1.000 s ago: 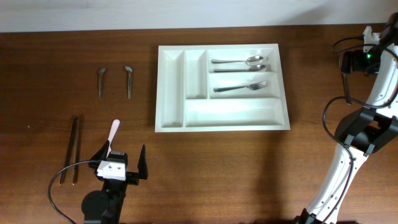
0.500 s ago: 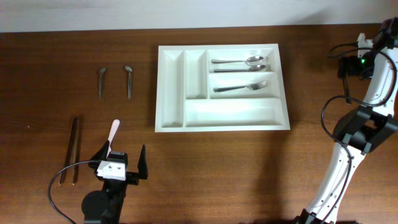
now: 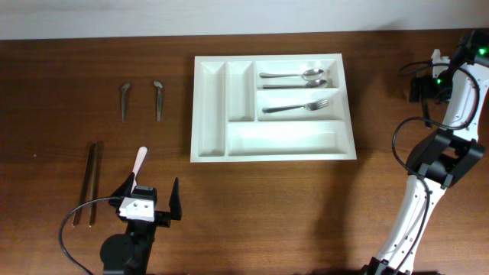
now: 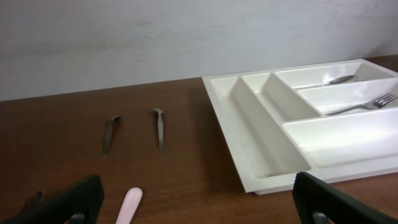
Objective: Pack container
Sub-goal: 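Lower the right gripper over the second fork handle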
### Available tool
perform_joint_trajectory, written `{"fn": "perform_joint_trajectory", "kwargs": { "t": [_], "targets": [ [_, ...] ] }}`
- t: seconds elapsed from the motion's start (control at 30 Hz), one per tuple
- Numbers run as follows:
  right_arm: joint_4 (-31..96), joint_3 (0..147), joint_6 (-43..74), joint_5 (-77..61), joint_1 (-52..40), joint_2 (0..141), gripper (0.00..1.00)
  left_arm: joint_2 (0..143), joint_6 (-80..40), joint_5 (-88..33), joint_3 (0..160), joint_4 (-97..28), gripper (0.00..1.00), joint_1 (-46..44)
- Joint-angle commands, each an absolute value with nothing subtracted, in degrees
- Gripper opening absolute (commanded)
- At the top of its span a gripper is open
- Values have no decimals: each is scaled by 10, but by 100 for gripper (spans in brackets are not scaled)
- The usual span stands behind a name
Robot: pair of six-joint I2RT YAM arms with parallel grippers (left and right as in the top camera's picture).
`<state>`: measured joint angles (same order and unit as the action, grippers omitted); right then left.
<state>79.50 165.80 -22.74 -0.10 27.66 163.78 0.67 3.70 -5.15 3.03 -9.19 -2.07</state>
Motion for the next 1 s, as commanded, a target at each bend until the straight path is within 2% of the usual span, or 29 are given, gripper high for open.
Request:
{"fn": "perform_joint_trajectory", "kwargs": {
  "t": [0.0,0.47,0.53,0.6,0.67,0.73,0.97],
  "targets": [
    [797,1651,-236,-5,276,1658,99,3,46,-47,27,-90,99,-17],
    [794,1651,-236,-11,276,1664,99,3,46,-47,27,-90,99,-17],
    [794,1651,-236,-11,276,1664,89,3,46,-47,27,-90,99,-17],
    [794,1651,-236,-11,276,1664,85,3,46,-47,27,-90,99,-17],
    [794,1651,-236,-15,276,1664,87,3,46,-47,27,-90,99,-17],
    [793,1645,-236,-27,277,1664,95,3,46,-47,27,-90,99,-17],
    [785,1593,-236,-32,279,1664,96,3,46,-47,27,-90,99,-17]
  ]
}}
